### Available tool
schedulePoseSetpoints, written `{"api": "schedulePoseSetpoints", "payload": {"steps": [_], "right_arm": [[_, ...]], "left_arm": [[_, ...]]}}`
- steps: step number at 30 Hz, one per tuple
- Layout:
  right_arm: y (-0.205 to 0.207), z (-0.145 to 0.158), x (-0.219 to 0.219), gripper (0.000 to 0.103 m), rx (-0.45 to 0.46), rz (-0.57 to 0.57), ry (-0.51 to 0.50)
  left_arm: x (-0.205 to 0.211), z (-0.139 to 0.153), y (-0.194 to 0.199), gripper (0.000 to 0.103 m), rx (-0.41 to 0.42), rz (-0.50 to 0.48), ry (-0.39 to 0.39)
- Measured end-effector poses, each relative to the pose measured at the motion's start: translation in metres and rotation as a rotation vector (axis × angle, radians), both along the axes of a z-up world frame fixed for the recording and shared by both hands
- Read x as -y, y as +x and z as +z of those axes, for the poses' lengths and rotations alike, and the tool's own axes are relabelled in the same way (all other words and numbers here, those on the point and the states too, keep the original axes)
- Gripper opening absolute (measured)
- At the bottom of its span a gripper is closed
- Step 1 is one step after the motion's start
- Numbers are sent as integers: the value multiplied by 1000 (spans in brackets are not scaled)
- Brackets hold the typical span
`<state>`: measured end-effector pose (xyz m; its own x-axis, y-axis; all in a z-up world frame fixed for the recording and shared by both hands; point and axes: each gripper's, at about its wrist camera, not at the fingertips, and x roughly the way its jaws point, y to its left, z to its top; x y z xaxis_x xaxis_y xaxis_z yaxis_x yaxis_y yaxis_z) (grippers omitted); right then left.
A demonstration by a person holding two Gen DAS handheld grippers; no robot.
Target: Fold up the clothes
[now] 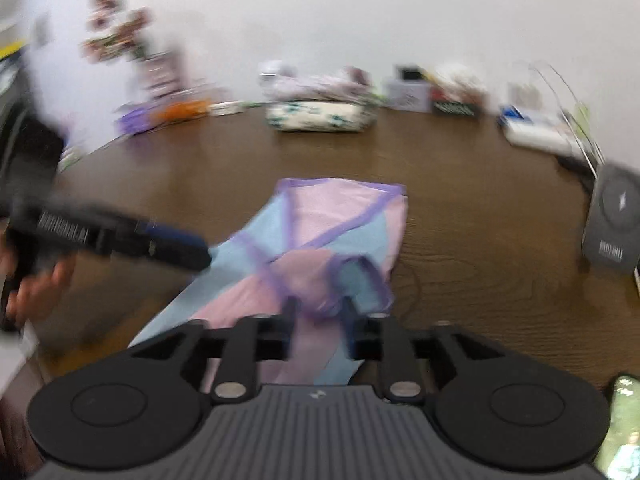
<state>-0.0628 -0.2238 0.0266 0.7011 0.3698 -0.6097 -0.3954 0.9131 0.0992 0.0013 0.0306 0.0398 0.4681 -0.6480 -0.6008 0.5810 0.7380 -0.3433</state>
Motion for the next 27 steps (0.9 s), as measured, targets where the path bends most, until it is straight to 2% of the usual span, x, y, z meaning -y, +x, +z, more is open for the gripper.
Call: {"api": "schedulePoseSetpoints", "payload": {"steps": [2,5,7,8,9,11,12,14,16,17,18,22,23,25,26,27], "right_arm": [[-24,-1,-2,45,30,82,-71],[-48,-4,-4,44,33,137,-80],[-55,-6,0,44,10,133,-56],[-58,-9,1,44,-7,131,-49],[-61,-12,3,36,-24,130,-43],[-67,-19,5,19,-42,143,-24],[-70,-19,7,15,-36,133,-23],[-77,-16,10,14,-14,137,-21],[-87,-12,16,20,27,159,-15],[-89,-12,18,25,41,164,-11],[-90,-13,19,25,42,162,-12],[-85,-25,21,24,19,166,12],[-88,-27,22,24,28,166,12],[-92,-28,24,9,33,164,20],[-93,-28,25,5,29,162,27],[-95,-28,25,5,32,161,26]], "left_arm": [[4,5,-25,53,36,-30,54],[18,-2,-49,51,-10,-41,83],[22,-10,-57,46,-31,-34,82],[23,-14,-61,34,-40,-28,76],[23,-18,-64,19,-48,-23,70],[23,-22,-71,14,-49,2,65],[22,-23,-75,13,-43,15,67],[21,-20,-84,15,-24,4,90],[16,-18,-93,23,2,4,102],[13,-18,-97,33,16,7,104],[11,-18,-101,39,27,3,104],[11,-22,-116,41,81,-33,121],[13,-24,-120,42,109,-45,135],[15,-27,-127,41,162,-67,161],[16,-28,-129,35,177,-74,171],[17,-28,-129,12,189,-82,177]]}}
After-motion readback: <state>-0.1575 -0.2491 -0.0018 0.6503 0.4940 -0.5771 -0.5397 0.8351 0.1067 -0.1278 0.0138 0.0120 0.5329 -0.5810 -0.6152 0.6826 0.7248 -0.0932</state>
